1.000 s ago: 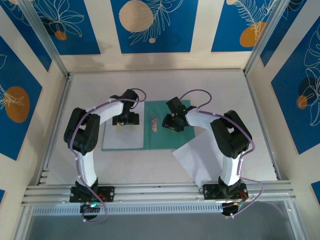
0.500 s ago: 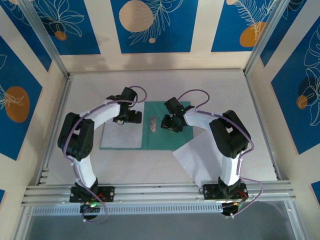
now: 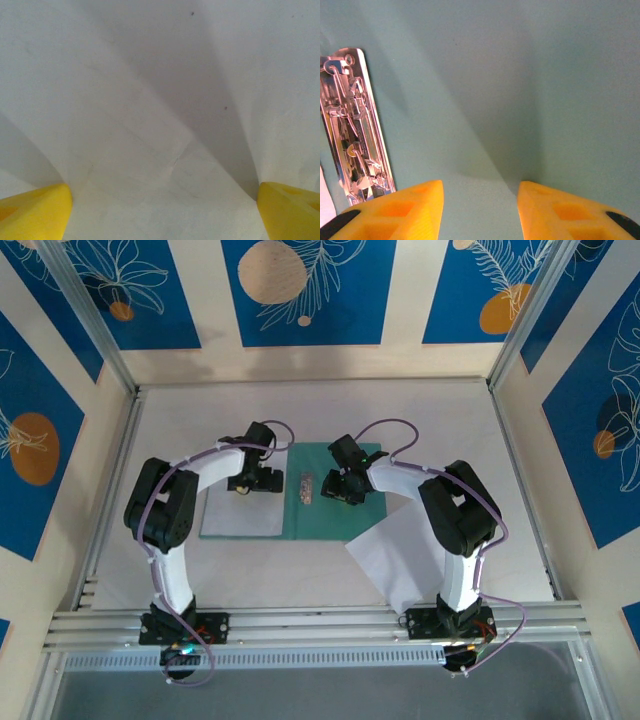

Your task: Put the files into the folder

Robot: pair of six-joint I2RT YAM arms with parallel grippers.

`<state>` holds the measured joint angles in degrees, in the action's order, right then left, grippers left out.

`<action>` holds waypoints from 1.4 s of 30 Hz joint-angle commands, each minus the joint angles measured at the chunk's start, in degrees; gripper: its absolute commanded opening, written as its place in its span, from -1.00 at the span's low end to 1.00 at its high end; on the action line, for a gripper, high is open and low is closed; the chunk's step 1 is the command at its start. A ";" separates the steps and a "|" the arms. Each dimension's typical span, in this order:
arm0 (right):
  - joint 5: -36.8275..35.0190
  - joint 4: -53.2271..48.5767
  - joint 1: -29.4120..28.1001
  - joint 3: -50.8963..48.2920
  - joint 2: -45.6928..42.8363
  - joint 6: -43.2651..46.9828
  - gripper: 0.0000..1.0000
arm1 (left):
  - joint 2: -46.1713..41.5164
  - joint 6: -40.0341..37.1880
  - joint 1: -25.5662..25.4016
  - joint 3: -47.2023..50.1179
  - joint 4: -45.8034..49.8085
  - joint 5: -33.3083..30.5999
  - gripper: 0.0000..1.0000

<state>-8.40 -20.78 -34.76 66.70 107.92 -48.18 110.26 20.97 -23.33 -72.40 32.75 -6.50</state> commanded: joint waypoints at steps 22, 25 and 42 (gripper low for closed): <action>0.71 -2.59 -0.92 -1.48 2.72 -1.79 -0.10 | -3.17 -1.55 1.65 4.85 -1.44 5.87 0.89; 0.65 -2.75 -1.04 -1.37 2.82 -1.83 -0.10 | -3.62 -1.55 1.62 5.12 -1.43 5.83 0.89; 0.57 -3.07 -1.16 -1.30 2.03 -2.03 -0.11 | -8.29 -1.12 1.62 0.95 4.69 2.37 0.91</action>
<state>-8.45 -20.60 -34.92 66.63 108.03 -48.84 105.43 20.40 -22.17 -69.23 34.15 -3.44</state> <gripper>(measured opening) 0.448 0.953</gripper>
